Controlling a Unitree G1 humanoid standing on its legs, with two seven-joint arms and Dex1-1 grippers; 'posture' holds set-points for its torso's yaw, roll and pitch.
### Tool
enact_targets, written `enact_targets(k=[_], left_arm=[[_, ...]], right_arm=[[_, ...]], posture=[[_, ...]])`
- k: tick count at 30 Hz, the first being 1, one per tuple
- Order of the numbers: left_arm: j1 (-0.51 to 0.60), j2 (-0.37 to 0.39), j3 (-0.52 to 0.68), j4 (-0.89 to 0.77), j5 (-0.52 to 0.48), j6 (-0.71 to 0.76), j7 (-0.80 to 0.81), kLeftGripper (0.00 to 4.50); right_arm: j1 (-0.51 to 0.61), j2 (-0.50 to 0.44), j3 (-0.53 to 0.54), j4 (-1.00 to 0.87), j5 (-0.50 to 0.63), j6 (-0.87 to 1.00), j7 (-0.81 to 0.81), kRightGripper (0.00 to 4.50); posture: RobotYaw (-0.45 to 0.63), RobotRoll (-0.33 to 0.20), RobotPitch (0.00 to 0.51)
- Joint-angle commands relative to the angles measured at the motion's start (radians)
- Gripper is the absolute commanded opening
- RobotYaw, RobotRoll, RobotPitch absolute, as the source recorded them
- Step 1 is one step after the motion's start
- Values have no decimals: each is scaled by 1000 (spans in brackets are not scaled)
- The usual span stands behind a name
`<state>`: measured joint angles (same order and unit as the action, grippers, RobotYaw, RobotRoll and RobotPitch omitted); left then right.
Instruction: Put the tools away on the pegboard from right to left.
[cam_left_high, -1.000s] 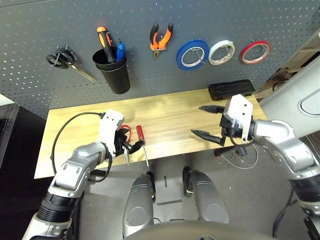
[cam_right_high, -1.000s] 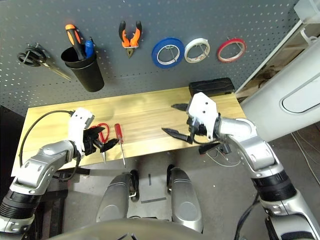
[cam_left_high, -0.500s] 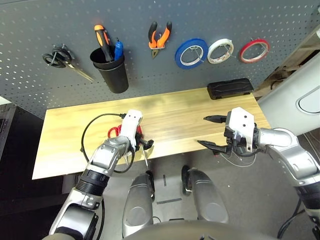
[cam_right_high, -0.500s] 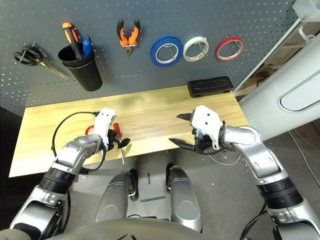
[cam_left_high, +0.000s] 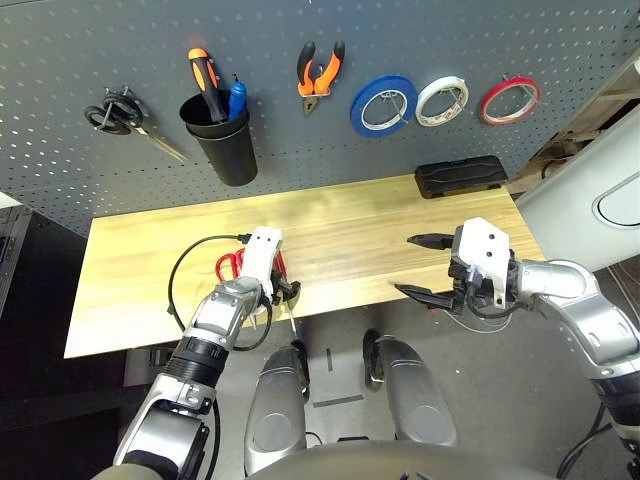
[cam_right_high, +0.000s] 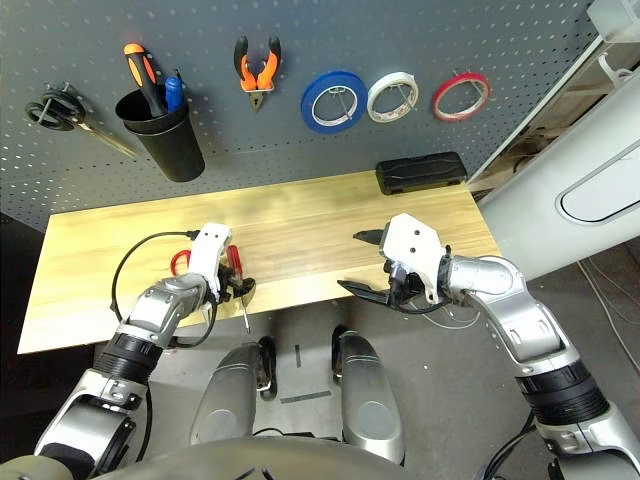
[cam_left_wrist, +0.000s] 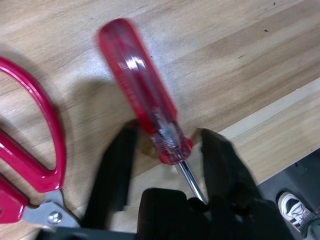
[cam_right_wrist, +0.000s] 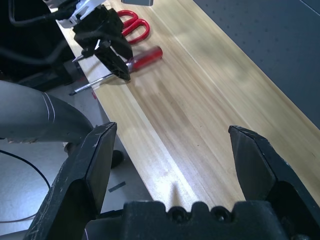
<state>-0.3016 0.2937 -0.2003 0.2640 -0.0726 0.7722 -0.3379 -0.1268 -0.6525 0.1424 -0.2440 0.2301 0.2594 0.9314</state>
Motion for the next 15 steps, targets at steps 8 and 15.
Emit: enact_targets(k=[8, 15], left_arm=[[3, 4, 23, -98, -2, 1, -20, 797], [58, 69, 79, -361, -46, 95, -62, 797]], right_arm=[[33, -13, -14, 22, 47, 25, 47, 4500], [16, 11, -85, 46, 174, 56, 79, 4500]], posture=[[-109, 0, 232], [-67, 0, 203]])
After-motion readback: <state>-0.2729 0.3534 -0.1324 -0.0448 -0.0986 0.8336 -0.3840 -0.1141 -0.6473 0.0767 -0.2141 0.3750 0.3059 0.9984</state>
